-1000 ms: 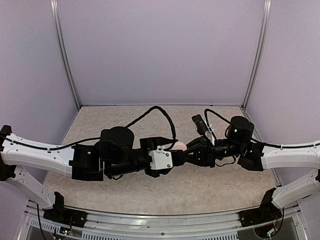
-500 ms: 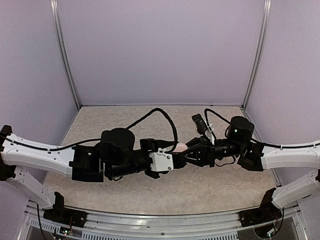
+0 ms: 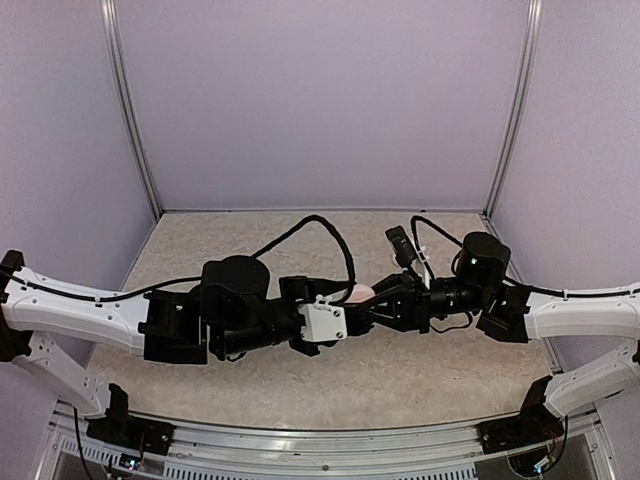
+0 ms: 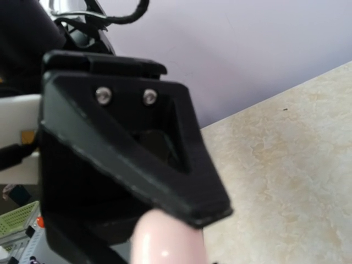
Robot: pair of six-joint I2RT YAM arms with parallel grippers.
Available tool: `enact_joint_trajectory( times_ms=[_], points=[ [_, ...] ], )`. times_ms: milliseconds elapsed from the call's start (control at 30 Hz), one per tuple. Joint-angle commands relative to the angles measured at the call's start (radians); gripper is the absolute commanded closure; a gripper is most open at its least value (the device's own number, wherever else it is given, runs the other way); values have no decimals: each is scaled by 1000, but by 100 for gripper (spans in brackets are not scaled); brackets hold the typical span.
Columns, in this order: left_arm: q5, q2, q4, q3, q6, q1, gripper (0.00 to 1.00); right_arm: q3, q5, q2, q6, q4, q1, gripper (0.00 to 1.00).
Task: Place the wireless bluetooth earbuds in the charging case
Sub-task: Pass from the right arm to the left, then place the charging case with the earbuds at the center of the board.
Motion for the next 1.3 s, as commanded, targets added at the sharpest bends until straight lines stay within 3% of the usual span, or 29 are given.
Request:
enact_joint_trajectory(
  times_ms=[0, 200, 333, 400, 567, 900, 1100, 1267],
  points=[
    [31, 2, 23, -15, 8, -14, 64, 7, 72, -23, 10, 2, -25, 75],
    [-10, -5, 71, -38, -22, -6, 33, 13, 75, -17, 8, 5, -48, 85],
    [-32, -33, 130, -76, -67, 8, 16, 22, 77, -16, -5, -10, -84, 86],
    [-48, -53, 161, -99, -107, 20, 2, 35, 97, -10, -35, -64, -110, 86],
    [-125, -97, 226, -130, -272, 78, 1, 126, 202, 80, -168, -256, -200, 86],
    [-197, -197, 298, -193, -594, 166, 1, 334, 244, 457, -232, -349, -370, 83],
    [-224, -251, 261, -206, -687, 188, 1, 506, 223, 693, -240, -390, -433, 84],
    [-253, -279, 249, -224, -718, 194, 1, 578, 220, 782, -245, -432, -470, 84]
  ],
)
